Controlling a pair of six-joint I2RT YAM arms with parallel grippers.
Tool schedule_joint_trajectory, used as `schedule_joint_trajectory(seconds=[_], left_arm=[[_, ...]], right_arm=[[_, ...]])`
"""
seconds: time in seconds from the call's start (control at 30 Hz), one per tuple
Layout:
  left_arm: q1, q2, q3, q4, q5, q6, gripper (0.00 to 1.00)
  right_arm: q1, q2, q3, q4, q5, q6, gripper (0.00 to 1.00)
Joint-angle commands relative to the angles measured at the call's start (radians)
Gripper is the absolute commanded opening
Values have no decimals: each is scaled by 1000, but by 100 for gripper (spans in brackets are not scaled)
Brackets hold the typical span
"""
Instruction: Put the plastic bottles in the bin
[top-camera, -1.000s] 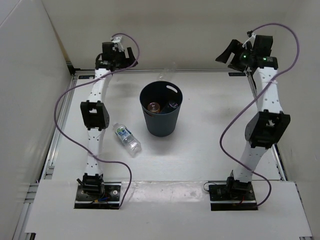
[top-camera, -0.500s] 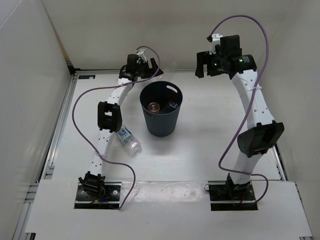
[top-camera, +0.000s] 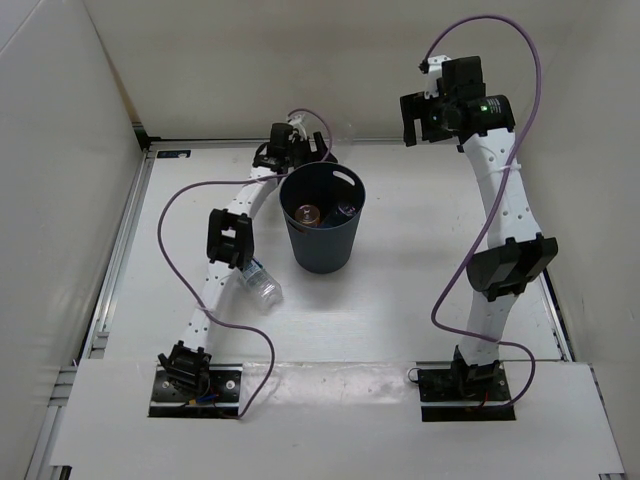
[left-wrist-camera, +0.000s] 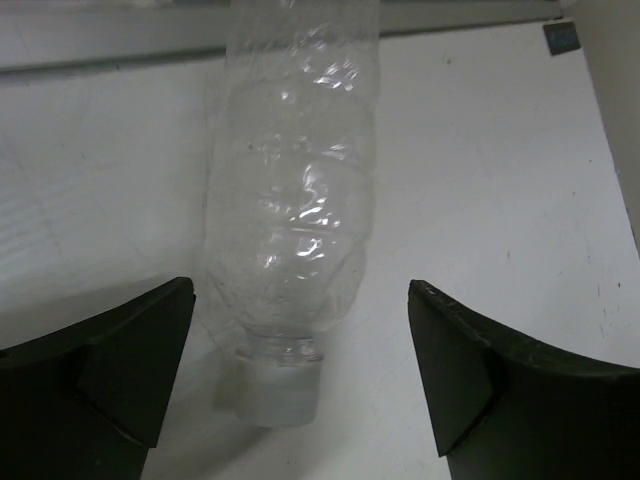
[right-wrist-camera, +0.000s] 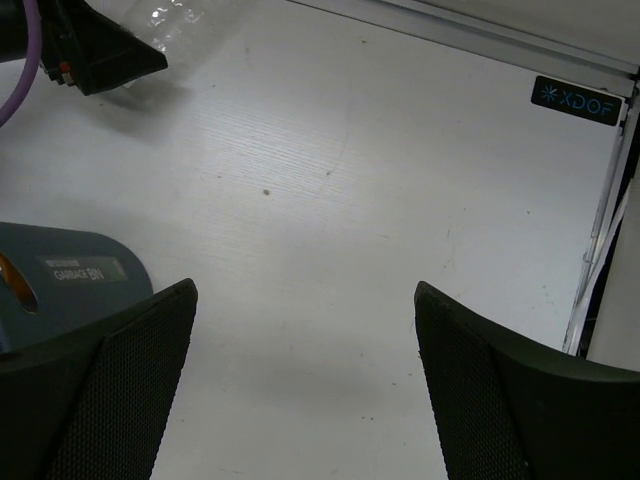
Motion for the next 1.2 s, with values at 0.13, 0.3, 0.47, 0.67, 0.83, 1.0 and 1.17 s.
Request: schedule_joint_trajectory(seconds=[0.13,0.3,0.47,0.67,0.83,1.0,1.17], left_arm=[[-17,-29,48,-90,36,-26,86],[-18,-21,63,-103,23,-39,69],[-17,-41,35,-106,10,-48,21],[-9,-96,-24,-122,-7,-17,0],[22,-264,-239,-193,40,47,0],[49,-459,-441,-246,48,133,0],[75,-665,-687,-251,-6,173,0]], right_arm=[[17,-28,25,9,91,-13,90],[20,-48,8,26,110,-11,90],[-17,-67,-18,35,86,0,90],[-52,-74,-32,43,43,18,90],[-74,-116,-120,87,-13,44,90],[-107,-146,-205,129,-115,98,90],[-155,-151,-269,188,-275,164,90]])
